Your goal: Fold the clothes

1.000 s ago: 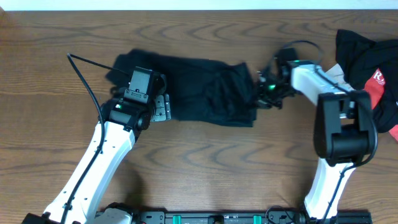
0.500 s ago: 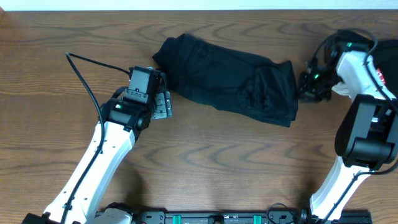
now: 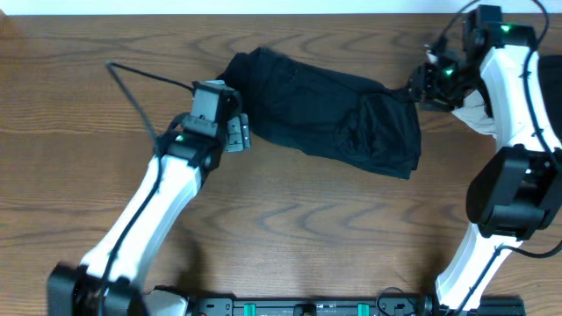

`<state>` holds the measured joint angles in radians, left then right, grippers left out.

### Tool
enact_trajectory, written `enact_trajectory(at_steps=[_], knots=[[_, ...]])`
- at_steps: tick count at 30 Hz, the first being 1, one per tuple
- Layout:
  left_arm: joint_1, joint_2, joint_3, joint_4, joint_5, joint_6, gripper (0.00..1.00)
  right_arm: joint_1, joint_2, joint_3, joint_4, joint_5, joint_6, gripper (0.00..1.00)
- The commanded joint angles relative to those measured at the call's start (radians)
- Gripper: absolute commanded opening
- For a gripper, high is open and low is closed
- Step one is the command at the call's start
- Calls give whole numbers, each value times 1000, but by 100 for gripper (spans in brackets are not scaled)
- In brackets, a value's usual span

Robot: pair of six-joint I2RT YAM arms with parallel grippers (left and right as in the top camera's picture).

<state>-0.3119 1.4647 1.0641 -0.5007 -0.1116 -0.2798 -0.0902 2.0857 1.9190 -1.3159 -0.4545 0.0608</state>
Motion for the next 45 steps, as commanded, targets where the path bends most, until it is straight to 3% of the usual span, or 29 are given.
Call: enact_trajectory(at_steps=[1, 4, 9, 21, 31, 38, 41, 45], knots=[[4, 104, -15, 32, -2, 23, 82, 63, -21, -5, 5, -109, -33, 35], [4, 169, -15, 68, -2, 16, 82, 115, -21, -7, 13, -58, -7, 18], [4, 228, -15, 154, -3, 17, 82, 180, -21, -38, 58, 59, 91, 1], [34, 267, -15, 438, 4, 96, 82, 291, -21, -216, 182, 59, 111, 8], [126, 409, -15, 542, 227, 97, 83, 306, -21, -240, 184, 58, 111, 8], [131, 461, -15, 559, 290, 97, 83, 306, -21, -240, 180, 58, 111, 8], [131, 477, -15, 559, 350, 96, 76, 307, -21, -240, 180, 58, 111, 8], [131, 476, -15, 555, 359, 95, 51, 307, -21, -240, 179, 58, 111, 8]])
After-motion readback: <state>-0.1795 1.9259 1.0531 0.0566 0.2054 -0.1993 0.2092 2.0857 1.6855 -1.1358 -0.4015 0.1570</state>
